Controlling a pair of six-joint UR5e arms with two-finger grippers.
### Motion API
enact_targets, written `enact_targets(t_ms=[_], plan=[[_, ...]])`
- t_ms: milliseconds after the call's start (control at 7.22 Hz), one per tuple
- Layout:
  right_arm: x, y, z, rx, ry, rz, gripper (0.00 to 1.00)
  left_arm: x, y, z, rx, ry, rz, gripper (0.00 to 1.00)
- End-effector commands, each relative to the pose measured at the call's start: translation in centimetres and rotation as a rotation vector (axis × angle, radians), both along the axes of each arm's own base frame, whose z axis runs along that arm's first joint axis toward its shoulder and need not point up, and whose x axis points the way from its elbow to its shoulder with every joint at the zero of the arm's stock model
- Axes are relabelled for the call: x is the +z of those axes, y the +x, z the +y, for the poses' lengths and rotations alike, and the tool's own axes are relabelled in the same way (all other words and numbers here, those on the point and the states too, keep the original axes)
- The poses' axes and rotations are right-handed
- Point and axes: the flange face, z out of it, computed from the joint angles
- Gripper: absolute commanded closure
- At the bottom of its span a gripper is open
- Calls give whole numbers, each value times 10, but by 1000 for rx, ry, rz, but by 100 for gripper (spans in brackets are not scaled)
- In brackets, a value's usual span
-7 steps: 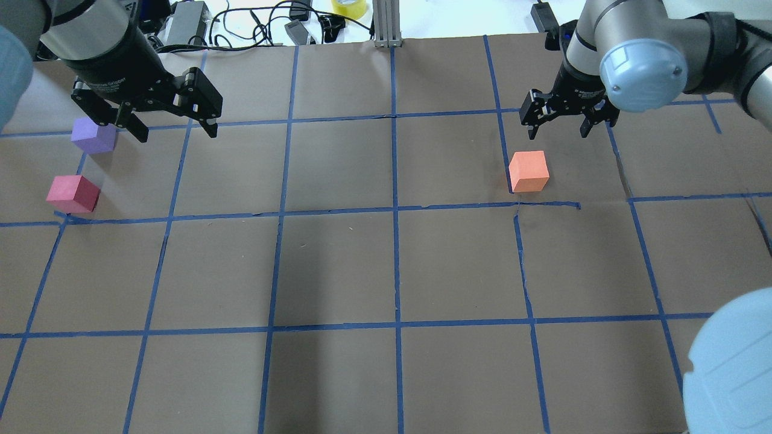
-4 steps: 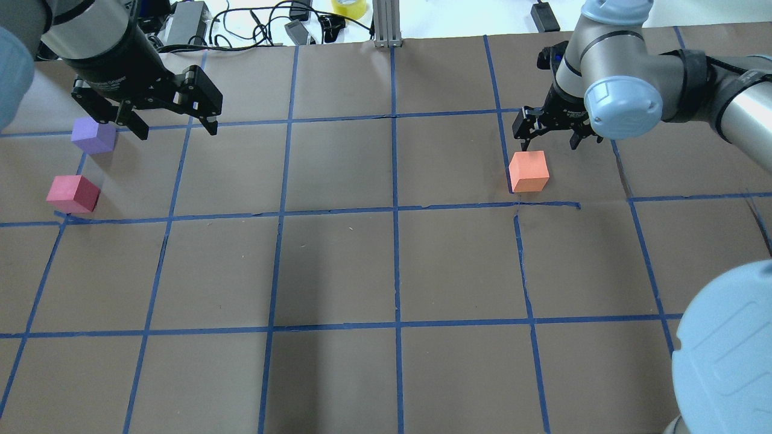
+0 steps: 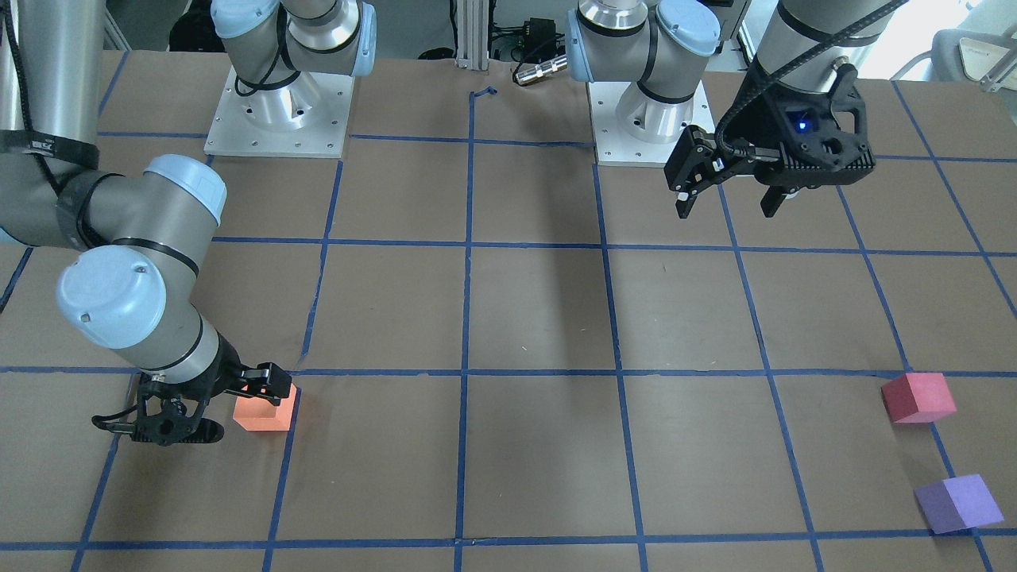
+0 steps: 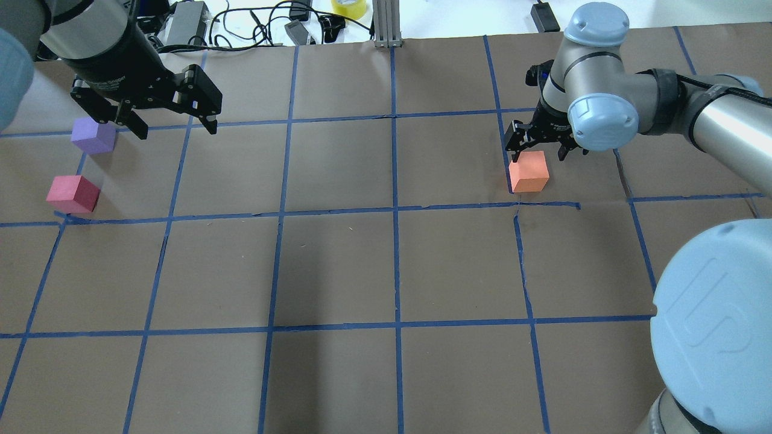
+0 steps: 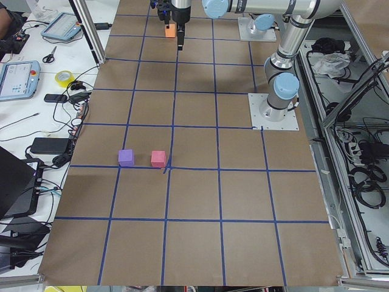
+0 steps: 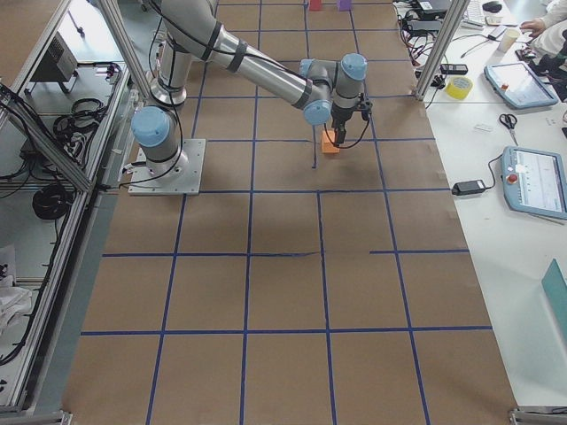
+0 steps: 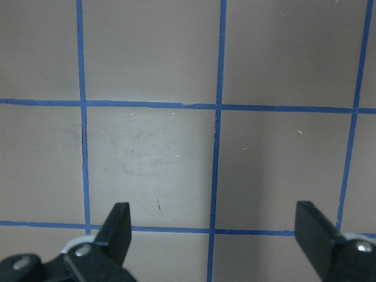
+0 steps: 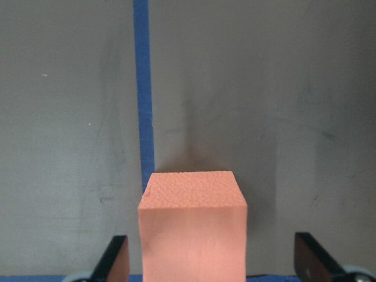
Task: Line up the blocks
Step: 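Close the right gripper on the orange cube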
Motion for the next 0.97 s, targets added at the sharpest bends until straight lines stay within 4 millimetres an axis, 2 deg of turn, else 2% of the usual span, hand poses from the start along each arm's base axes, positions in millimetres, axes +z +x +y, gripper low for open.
enact_targets(t_ms=[0, 138, 277, 415, 554, 831], plan=[[-14, 1, -2, -1, 15, 1, 0, 5, 0, 0, 6, -9, 1, 0], [-19, 0, -5, -1, 2, 7, 3, 3, 0, -1, 4, -6, -1, 0], [-21, 2, -11, -6, -42, 7, 37, 3, 0, -1, 0, -6, -3, 0], [-23, 3, -10, -17, -32, 2, 57, 4, 1, 0, -5, -7, -7, 0], [-20, 12, -8, -6, -31, 16, 70, 3, 1, 0, -8, -6, -8, 0], [6, 35, -16, 9, -85, 17, 74, 3, 1, 0, -9, -6, -8, 0]])
